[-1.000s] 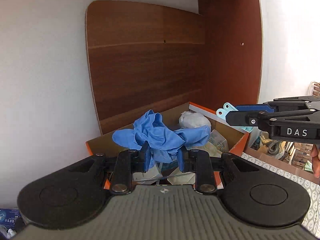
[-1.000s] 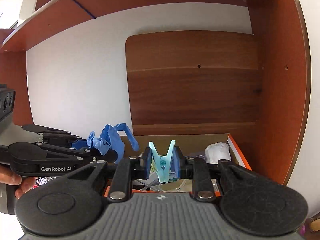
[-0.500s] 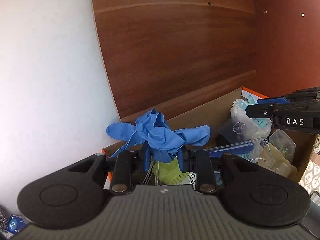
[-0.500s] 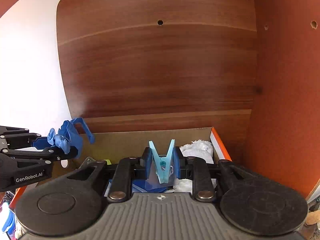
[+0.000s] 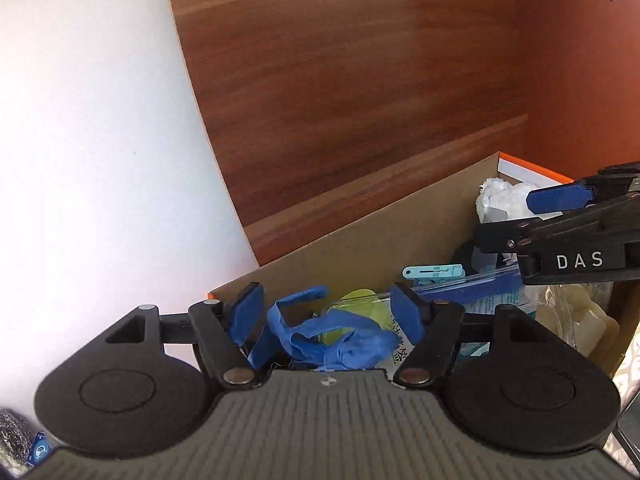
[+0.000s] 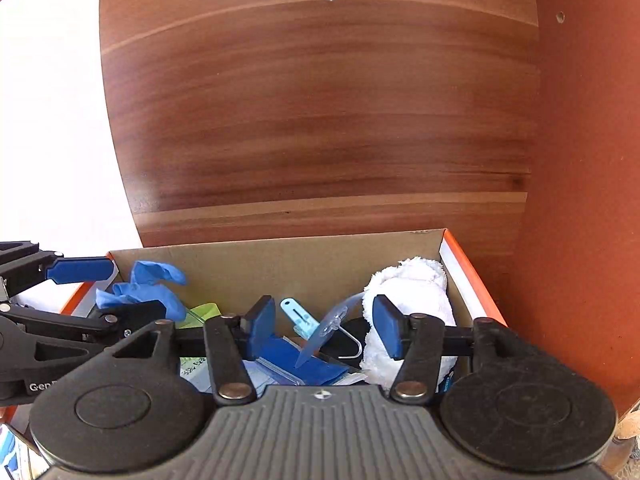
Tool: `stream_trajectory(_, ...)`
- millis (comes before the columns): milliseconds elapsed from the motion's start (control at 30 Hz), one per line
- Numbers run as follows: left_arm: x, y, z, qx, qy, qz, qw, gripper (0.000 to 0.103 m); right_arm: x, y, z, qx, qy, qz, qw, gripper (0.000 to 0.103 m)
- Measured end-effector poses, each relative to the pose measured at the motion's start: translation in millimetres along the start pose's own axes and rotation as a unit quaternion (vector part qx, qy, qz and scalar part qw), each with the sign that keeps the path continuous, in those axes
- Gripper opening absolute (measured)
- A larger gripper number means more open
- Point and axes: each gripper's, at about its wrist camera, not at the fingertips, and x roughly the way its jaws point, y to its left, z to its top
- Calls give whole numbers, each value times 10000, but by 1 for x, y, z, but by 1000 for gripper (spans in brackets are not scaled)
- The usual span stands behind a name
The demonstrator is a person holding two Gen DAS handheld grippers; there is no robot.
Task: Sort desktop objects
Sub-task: 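Lower the glove and clothespin into the box and open both tools, then move both tools back toward the items on the bed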
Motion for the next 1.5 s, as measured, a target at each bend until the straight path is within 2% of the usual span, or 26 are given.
stream_trajectory(33,-2,0,-1,14,-19,17,10000,78,-1,0,-1,5,-11,-8,10000,76)
stream_trajectory(67,1,1,2,8,-37,63,10000,82,-3,1,-1,15,-5,-16,10000,80)
stream_trajectory(300,-6,-1,4,-30,-135,152,9998,96,-14,3,-4,145,-82,-49,9998,93)
stream_trajectory(367,-4,2,5,-77,-173,196,9996,98,-18,3,-5,201,-142,-74,9997,99)
stream_trajectory(467,-12,2,3,-55,-199,234,9995,100,-22,4,-6,205,-132,-142,9996,102)
stream_trajectory(767,-28,6,-6,-161,-254,253,9992,101,-43,17,-14,240,-64,-311,9992,103)
stream_trajectory(1000,-51,20,-12,-326,-367,212,9986,103,-59,39,-23,-9,-6,-676,9977,103)
stream_trajectory(1233,-69,30,-21,-404,-466,259,9978,103,-72,63,-27,-171,-30,-826,9964,103)
stream_trajectory(1500,-94,51,-39,-695,-525,290,9958,103,-98,103,-32,-361,-182,-619,9973,103)
